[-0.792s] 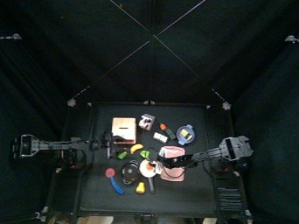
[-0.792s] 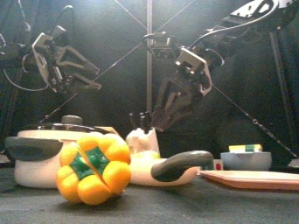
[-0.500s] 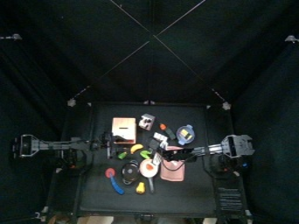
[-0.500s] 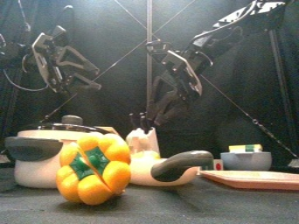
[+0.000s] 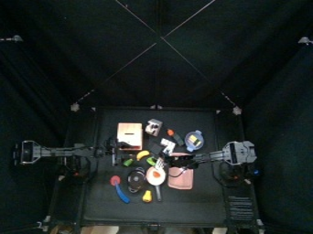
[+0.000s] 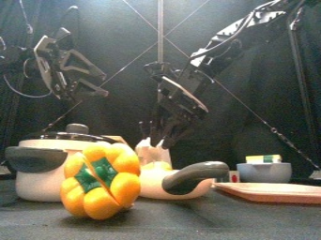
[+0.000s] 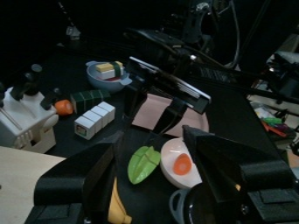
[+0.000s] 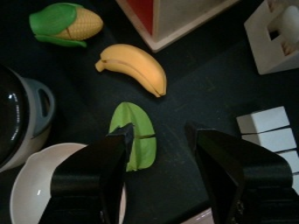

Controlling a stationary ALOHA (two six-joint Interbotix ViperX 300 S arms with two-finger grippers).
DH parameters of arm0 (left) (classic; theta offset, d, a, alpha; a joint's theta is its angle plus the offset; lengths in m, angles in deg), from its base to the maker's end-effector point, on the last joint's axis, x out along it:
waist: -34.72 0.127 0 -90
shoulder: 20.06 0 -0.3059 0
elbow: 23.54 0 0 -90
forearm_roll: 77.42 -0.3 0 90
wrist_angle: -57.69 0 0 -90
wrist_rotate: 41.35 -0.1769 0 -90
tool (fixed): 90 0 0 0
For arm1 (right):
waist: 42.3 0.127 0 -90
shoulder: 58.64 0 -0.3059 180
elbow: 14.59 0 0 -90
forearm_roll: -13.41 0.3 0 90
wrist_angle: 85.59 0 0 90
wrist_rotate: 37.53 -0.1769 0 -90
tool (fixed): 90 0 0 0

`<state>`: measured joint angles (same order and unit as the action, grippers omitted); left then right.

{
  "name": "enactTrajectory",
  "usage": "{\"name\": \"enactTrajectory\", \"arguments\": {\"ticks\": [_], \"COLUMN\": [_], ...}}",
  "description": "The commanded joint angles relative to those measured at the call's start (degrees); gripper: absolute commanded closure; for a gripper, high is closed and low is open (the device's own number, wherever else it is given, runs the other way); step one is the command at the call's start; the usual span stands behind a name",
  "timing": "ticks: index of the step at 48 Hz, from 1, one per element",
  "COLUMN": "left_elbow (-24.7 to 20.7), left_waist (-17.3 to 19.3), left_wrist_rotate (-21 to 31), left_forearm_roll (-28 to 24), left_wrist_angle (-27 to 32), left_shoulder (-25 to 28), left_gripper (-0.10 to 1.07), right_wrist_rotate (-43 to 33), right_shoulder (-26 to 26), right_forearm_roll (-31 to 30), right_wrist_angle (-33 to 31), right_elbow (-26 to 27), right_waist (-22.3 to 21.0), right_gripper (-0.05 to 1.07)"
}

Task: Grab starfruit

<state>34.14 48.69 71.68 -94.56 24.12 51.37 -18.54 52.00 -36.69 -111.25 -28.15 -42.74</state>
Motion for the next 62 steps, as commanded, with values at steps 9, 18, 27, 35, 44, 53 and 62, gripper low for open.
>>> {"name": "enactTrajectory", "arguments": {"ticks": [9,18,27,35,44,53,62], "left_elbow": [-0.53,-0.53,-0.53,-0.53,-0.44,-0.44,-0.44], "left_waist": [-0.09,0.0,0.0,0.0,0.0,0.0,0.09], "left_wrist_rotate": [-0.09,-0.09,-0.09,-0.09,-0.09,-0.09,-0.09], "left_forearm_roll": [0.09,0.09,0.09,0.0,0.0,0.0,0.09], "left_wrist_angle": [-0.18,-0.18,-0.18,-0.18,-0.18,-0.18,-0.18], "left_shoulder": [-0.09,-0.09,0.0,-0.09,0.0,0.0,-0.09], "left_gripper": [0.06,0.06,0.06,0.06,0.06,0.06,0.06], "right_wrist_rotate": [0.09,0.0,0.0,0.0,0.0,0.0,0.0], "right_shoulder": [1.05,1.93,3.52,4.48,5.36,6.24,6.68], "right_forearm_roll": [-0.53,-0.44,-0.62,-0.26,-0.18,0.0,0.09], "right_wrist_angle": [1.67,1.93,2.02,3.25,4.39,4.39,4.39], "right_elbow": [2.55,2.72,2.72,2.99,2.99,2.9,2.81], "right_waist": [0.09,0.18,0.18,0.18,0.35,0.0,-0.26], "right_gripper": [0.15,0.02,-0.01,-0.01,-0.01,-0.01,-0.01]}}
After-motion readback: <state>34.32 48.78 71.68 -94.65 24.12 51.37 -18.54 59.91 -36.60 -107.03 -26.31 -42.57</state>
